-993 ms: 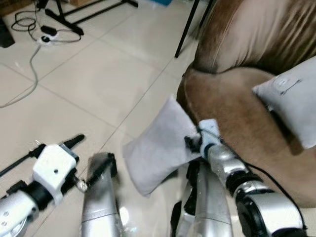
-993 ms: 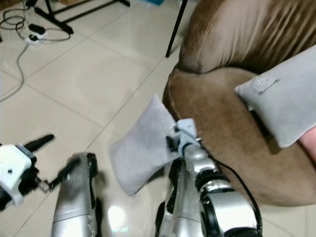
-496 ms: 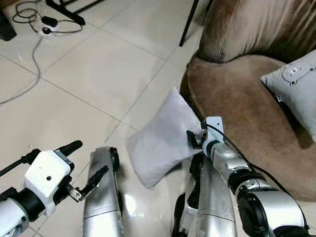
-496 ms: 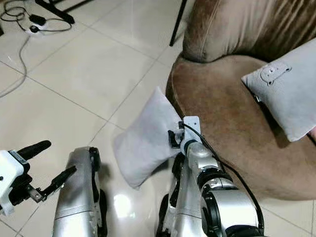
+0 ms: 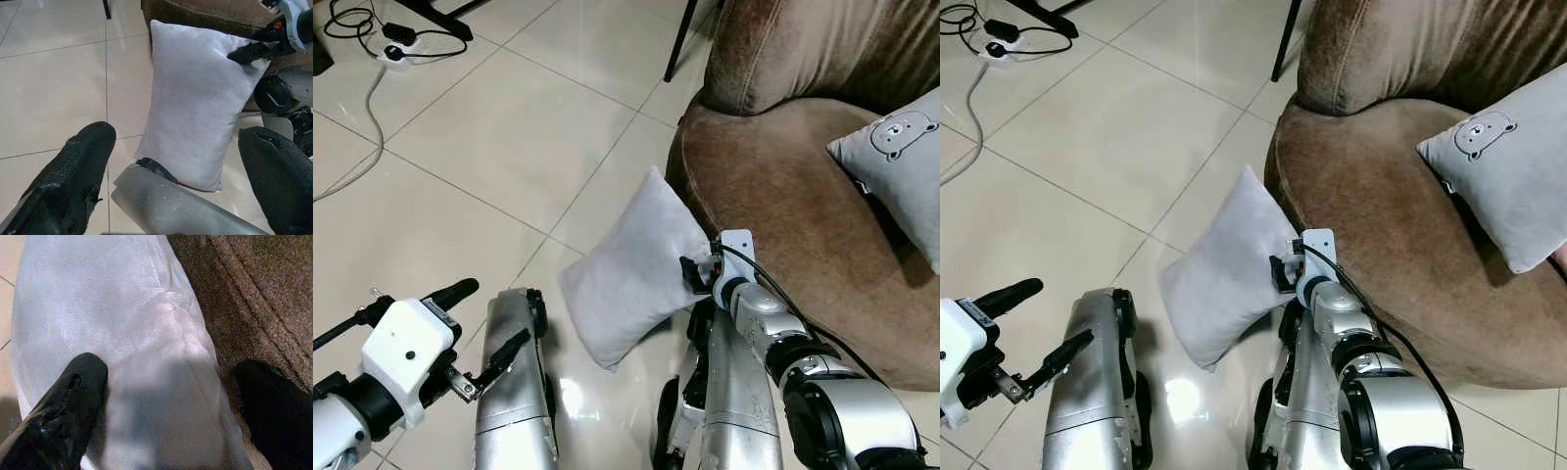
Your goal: Move the pillow to the sofa from floor
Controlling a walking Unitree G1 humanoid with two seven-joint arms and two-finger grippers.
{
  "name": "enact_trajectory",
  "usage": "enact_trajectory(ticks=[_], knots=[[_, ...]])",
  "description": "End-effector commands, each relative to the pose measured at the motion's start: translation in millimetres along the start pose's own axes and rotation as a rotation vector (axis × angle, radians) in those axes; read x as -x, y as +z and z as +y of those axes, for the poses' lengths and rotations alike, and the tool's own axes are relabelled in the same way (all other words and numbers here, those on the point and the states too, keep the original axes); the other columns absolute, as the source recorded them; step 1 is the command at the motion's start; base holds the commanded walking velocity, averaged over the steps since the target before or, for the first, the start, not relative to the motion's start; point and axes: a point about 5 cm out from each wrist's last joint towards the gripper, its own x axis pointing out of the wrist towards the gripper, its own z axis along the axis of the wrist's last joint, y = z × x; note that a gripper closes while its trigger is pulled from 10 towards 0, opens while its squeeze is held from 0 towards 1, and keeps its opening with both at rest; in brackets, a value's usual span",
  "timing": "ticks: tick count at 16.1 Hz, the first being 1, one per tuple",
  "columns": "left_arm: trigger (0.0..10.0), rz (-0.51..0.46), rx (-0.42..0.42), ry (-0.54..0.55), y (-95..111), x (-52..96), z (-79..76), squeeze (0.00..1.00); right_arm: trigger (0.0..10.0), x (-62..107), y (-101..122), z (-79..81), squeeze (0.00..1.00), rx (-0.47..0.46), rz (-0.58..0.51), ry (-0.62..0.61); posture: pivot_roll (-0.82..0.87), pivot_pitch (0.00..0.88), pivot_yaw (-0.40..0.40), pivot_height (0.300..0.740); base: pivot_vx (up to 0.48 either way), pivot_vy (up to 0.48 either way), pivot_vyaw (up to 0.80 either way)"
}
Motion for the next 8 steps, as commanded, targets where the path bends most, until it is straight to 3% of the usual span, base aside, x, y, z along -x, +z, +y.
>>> enact_trajectory(ticks=[1, 8], knots=[[10.0, 0.006, 0.003, -0.016, 0.5, 2.3, -2.9, 0.00, 10.0, 3.0, -13.5, -4.4, 1.00, -0.020, 0.042, -0.015, 0.24, 0.306, -0.123, 0.475, 0.000, 0.000, 0.00], [10.0, 0.006, 0.003, -0.016, 0.5, 2.3, -2.9, 0.00, 10.0, 3.0, -13.5, -4.4, 1.00, -0.020, 0.042, -0.015, 0.24, 0.306, -0.123, 0.475, 0.000, 0.000, 0.00]])
